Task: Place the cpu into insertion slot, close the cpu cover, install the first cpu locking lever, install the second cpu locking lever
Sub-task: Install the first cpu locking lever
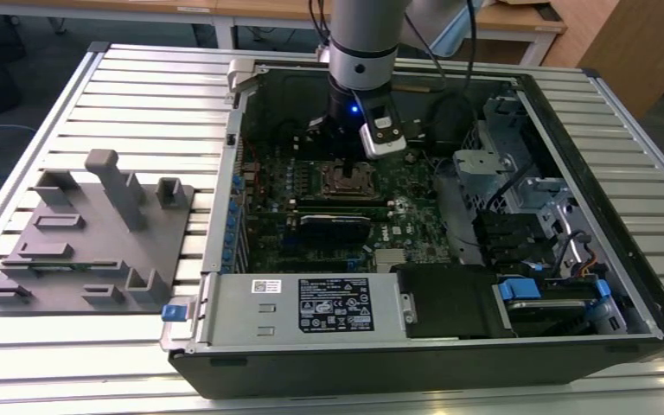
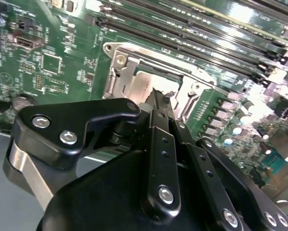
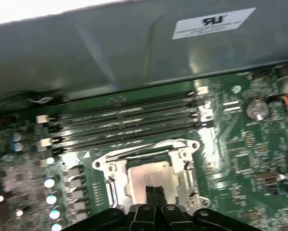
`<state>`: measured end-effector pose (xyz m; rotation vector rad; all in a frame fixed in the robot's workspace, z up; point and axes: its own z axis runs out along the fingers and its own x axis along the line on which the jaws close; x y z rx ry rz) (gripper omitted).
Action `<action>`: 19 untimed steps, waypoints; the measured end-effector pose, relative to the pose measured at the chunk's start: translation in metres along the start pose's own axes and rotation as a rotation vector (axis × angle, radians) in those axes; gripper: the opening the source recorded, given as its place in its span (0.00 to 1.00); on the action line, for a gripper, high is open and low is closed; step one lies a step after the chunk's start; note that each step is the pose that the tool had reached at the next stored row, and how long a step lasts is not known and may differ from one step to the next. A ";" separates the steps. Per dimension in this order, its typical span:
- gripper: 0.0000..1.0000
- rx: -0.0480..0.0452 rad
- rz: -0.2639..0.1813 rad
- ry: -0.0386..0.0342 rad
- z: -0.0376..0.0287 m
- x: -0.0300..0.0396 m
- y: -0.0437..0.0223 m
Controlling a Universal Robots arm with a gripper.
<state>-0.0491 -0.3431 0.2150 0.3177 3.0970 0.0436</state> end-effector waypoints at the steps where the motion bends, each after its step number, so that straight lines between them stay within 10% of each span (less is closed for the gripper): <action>1: 0.10 0.0003 0.000 0.0011 0.0000 0.0000 0.0000; 19: 0.10 -0.0018 -0.111 0.0071 0.0010 -0.0040 0.0008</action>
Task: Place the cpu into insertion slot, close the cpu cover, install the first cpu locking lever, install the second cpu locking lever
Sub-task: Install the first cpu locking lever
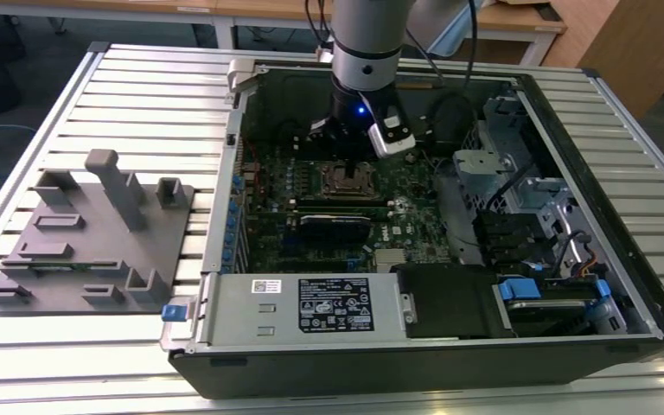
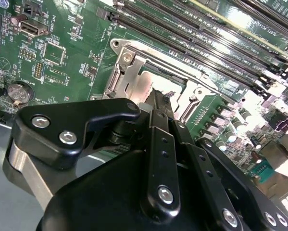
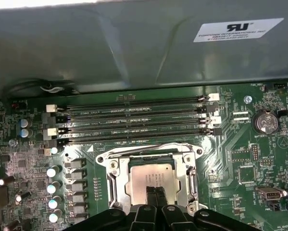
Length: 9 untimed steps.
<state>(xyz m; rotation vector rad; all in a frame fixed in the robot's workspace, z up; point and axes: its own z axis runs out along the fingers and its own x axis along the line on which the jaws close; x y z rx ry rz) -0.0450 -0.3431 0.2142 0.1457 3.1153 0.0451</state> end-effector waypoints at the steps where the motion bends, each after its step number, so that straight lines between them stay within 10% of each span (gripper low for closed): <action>1: 0.10 0.0000 -0.001 0.0000 0.0000 0.0000 0.0000; 9: 0.10 -0.0001 -0.006 0.0002 0.0000 0.0000 0.0000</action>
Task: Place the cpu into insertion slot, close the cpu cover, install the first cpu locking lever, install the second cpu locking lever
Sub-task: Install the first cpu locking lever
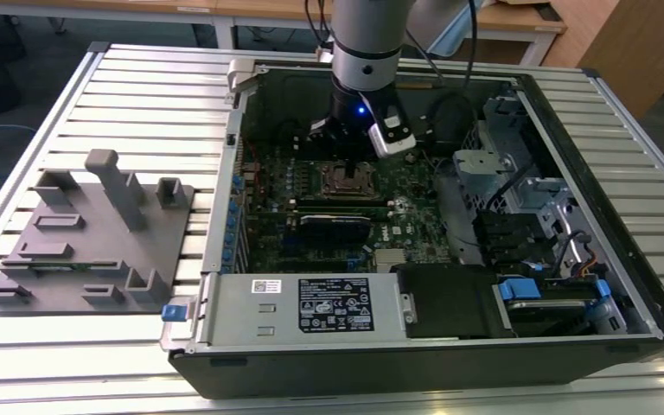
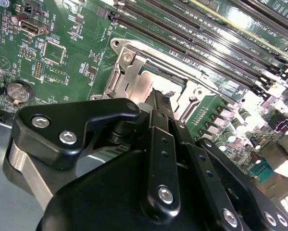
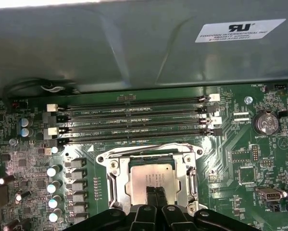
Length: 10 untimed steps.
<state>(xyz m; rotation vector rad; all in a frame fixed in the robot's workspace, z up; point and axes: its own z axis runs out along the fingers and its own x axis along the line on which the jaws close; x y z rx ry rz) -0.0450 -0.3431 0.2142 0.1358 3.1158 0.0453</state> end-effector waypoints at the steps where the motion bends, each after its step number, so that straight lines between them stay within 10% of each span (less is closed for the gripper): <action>1: 0.10 -0.0001 -0.001 0.0000 0.0000 0.0000 0.0000; 10: 0.10 -0.0002 -0.007 0.0003 0.0000 0.0000 0.0000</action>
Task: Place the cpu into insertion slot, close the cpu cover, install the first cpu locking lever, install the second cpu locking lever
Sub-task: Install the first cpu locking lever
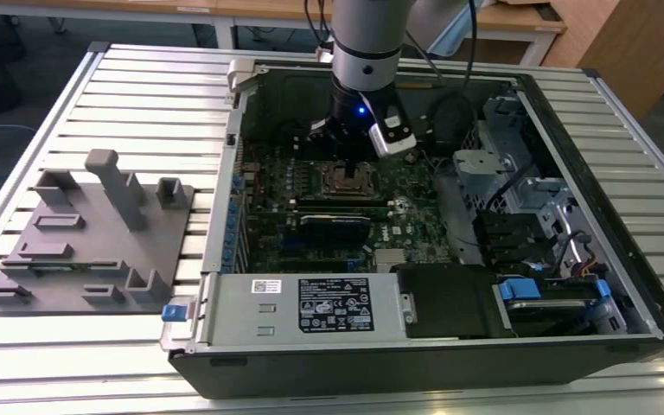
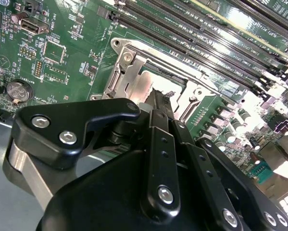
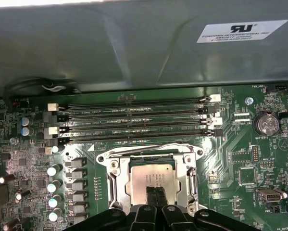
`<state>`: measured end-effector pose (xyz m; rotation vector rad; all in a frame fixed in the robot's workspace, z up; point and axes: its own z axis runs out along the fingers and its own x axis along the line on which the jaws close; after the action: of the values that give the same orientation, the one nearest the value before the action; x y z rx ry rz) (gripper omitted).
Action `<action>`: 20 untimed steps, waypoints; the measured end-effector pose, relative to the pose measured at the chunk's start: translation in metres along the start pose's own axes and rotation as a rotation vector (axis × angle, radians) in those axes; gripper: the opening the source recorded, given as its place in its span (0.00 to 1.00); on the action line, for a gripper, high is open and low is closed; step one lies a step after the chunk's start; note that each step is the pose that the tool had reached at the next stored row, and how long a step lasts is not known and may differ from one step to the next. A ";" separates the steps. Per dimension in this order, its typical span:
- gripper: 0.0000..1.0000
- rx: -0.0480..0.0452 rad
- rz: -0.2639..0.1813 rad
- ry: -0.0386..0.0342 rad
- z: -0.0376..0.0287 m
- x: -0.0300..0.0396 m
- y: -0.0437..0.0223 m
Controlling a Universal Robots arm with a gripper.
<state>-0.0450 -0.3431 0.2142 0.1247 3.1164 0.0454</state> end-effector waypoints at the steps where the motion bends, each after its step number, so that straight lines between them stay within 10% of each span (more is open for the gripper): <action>1: 0.10 0.0000 -0.001 0.0000 0.0000 0.0000 0.0000; 20: 0.10 -0.0003 -0.014 0.0004 0.0000 0.0000 0.0000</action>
<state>-0.0450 -0.3431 0.2142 0.1026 3.1173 0.0457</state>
